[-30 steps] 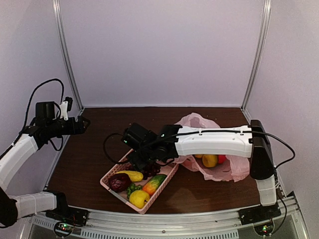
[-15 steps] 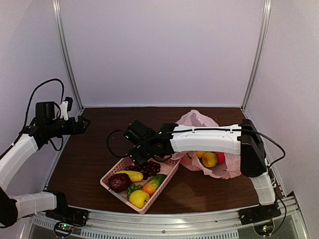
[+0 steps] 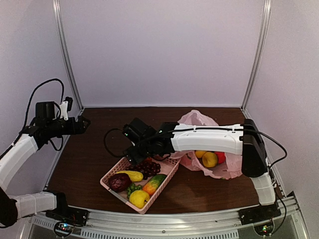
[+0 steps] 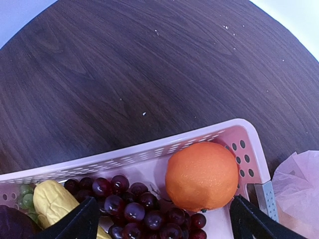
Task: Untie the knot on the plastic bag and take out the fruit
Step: Place the fake fruit in the bin, then reach into the gripper in the takeout bag.
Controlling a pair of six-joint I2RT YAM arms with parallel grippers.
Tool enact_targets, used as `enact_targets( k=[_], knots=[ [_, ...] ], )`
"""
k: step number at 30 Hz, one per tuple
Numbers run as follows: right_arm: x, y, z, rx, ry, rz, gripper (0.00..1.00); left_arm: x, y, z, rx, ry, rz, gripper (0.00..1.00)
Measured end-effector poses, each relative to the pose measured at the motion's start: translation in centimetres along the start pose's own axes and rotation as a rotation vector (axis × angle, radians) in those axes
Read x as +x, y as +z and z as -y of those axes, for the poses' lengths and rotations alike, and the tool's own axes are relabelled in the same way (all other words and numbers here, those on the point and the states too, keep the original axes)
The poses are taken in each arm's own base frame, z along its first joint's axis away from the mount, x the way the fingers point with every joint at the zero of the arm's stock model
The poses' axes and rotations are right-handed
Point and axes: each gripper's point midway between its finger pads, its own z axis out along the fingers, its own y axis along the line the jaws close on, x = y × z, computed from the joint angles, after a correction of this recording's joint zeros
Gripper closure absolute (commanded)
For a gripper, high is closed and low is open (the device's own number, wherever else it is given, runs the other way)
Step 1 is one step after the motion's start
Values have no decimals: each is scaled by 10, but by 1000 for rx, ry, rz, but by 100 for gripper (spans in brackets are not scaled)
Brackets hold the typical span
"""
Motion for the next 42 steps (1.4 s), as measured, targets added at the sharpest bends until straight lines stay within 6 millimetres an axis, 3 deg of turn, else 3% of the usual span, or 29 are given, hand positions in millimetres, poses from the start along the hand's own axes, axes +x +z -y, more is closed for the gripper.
enact_targets(
  k=[4, 7, 12, 15, 19, 23, 28, 33, 42],
  knots=[
    [-10, -13, -5, -44, -1, 22, 8, 0, 0, 0, -2, 0, 0, 2],
    [-25, -35, -8, -91, -1, 57, 8, 0, 0, -2, -10, 0, 2, 3],
    [-64, -101, -11, -187, 9, 188, 9, -1, 0, -7, -38, 1, 7, 3],
    [-78, -152, -7, -253, 17, 278, 9, 0, -2, -8, -49, 2, 12, 2],
    [-77, -208, -1, -338, 28, 374, 8, 0, -2, -9, -53, 2, 13, 2],
    [-57, -241, 9, -394, 41, 418, 8, 0, -2, -9, -52, 5, 13, 2],
    [-28, -261, 35, -373, 87, 434, 12, 1, -1, -9, -51, 5, 10, 2],
    [0, -267, 64, -303, 165, 420, 23, 1, 0, -9, -48, 5, 8, 3],
    [54, -238, 95, -140, 240, 268, 32, 1, 1, -6, -29, 6, 8, 3]
  ],
)
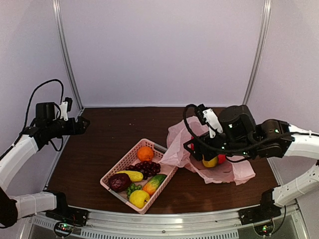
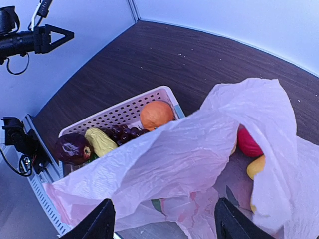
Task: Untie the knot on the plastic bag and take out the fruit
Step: Reach into the gripper in the takeout bag.
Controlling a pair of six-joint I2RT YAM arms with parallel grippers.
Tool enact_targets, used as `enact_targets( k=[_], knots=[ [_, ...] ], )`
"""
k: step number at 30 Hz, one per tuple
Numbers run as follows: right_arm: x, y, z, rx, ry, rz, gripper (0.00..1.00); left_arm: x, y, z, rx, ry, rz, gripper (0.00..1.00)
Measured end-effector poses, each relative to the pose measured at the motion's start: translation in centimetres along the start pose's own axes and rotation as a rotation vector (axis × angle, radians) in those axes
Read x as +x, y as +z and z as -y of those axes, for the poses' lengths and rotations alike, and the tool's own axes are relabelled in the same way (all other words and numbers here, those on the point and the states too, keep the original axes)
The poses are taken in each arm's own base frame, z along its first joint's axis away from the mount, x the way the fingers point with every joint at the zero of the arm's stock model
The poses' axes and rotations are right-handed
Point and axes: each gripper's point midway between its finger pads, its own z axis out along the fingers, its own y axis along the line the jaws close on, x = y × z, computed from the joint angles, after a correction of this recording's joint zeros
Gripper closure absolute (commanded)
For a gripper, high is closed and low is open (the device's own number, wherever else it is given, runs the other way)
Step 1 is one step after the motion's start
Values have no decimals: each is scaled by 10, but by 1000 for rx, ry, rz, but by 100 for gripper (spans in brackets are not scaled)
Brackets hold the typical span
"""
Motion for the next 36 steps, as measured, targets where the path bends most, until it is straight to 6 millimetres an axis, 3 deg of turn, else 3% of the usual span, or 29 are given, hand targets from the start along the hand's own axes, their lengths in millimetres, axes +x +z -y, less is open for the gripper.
enact_targets(
  k=[4, 8, 12, 15, 18, 25, 30, 36],
  knots=[
    [14, 2, 15, 71, 24, -35, 36, 0, 1, 5, 29, 4, 7, 3],
    [26, 3, 32, 153, 33, -64, 40, 3, 1, 24, 82, 35, 0, 5],
    [41, 12, 44, 231, 15, -106, 42, 12, -1, 68, 198, 72, -24, 5],
    [58, 24, 50, 272, -12, -154, 43, 20, -10, 112, 315, 71, -52, 5],
    [77, 35, 56, 305, -41, -206, 43, 21, -25, 157, 440, 53, -69, 4],
    [96, 44, 63, 334, -53, -243, 46, 42, -64, 253, 715, -62, -116, 3],
    [108, 45, 68, 349, -50, -262, 46, 66, -64, 301, 803, -98, -180, 3],
    [114, 47, 70, 352, -51, -268, 46, 100, -43, 339, 818, -88, -285, 3]
  ],
)
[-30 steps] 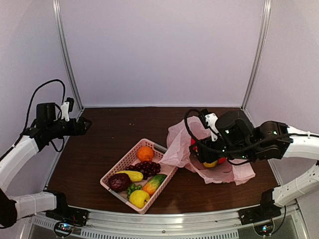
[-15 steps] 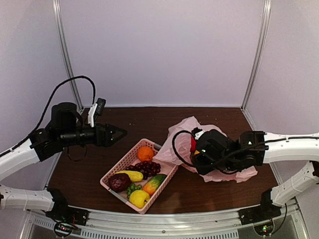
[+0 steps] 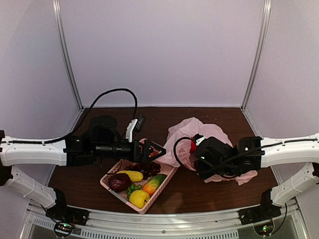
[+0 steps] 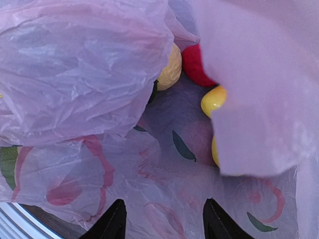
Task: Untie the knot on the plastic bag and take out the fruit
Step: Reach into the gripper in the takeout bag.
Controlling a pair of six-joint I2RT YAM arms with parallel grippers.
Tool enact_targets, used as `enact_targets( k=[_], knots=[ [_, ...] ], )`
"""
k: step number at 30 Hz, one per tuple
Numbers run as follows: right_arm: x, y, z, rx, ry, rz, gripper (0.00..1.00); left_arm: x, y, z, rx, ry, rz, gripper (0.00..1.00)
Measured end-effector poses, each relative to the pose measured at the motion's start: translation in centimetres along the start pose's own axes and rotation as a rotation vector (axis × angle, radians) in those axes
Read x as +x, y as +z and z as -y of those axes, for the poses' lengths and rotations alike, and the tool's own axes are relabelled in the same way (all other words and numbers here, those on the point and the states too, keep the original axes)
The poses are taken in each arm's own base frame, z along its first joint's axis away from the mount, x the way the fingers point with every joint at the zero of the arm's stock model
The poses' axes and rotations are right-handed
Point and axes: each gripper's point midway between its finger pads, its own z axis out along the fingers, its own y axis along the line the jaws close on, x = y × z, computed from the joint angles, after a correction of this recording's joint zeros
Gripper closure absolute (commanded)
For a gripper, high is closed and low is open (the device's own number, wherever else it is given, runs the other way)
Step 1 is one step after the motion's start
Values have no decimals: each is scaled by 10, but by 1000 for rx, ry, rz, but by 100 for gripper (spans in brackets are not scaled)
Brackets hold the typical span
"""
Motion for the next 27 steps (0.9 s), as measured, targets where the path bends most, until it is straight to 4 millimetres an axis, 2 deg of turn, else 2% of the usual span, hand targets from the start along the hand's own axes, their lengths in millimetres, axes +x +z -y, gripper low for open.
enact_targets(
  k=[2, 6, 11, 15, 17, 27],
  knots=[
    [1, 0, 0, -2, 3, 1, 46, 2, 9, -1, -2, -5, -14, 11],
    [5, -2, 0, -11, -1, 5, 41, 1, 19, 6, 29, -15, -20, 51],
    [3, -17, -9, -59, -9, 36, 34, -1, 21, 19, 85, -16, -19, 76],
    [5, -26, -18, -95, -24, 48, 37, 0, 22, 26, 117, -22, -25, 94],
    [8, -28, -22, -104, -29, 47, 39, 0, 23, 28, 126, -20, -28, 100],
    [19, -25, -19, -86, 4, 25, 41, -2, 22, 30, 136, -22, -17, 100]
  ],
)
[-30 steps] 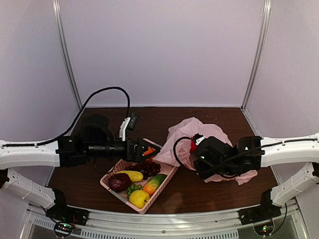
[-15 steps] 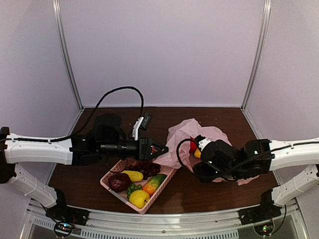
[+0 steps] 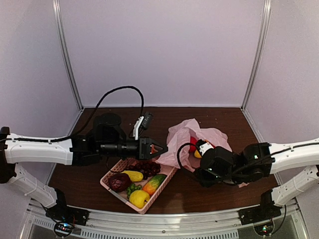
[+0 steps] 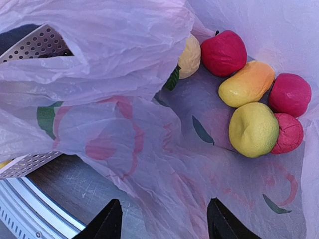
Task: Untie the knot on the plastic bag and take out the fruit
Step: Reach into the gripper in the takeout bag.
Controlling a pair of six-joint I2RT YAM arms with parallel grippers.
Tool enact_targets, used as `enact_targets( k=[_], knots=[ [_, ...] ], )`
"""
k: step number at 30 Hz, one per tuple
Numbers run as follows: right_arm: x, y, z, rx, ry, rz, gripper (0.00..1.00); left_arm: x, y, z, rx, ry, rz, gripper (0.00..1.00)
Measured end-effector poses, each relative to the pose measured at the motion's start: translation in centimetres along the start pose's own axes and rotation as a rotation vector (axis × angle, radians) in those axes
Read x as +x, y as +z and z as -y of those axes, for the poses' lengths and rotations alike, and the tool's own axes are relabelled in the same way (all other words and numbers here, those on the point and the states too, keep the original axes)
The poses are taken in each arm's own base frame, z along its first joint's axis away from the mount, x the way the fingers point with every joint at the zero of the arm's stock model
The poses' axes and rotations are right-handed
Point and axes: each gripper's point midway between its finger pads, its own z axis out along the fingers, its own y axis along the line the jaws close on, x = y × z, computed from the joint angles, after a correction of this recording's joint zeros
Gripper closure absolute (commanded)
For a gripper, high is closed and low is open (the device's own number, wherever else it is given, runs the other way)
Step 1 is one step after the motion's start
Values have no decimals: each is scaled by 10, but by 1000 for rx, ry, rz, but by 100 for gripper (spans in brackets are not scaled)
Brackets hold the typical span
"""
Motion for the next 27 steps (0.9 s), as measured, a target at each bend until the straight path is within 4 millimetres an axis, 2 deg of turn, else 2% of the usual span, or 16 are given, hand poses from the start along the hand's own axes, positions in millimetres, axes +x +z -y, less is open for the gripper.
enact_targets(
  k=[4, 10, 17, 21, 27],
  knots=[
    [1, 2, 8, 28, 29, -11, 44, -5, -5, 5, 7, 6, 16, 100],
    [-2, 12, 37, 108, 94, -26, 44, -12, -14, 15, 26, 29, 43, 100],
    [-22, 29, 73, 185, 185, -3, 44, -10, -14, 12, 16, 35, 34, 100],
    [-29, 41, 82, 214, 190, -6, 38, -7, -14, 9, 4, 34, 19, 100],
    [-28, 65, 81, 240, 176, -34, 27, -4, -14, 7, -7, 36, 9, 100]
  ],
)
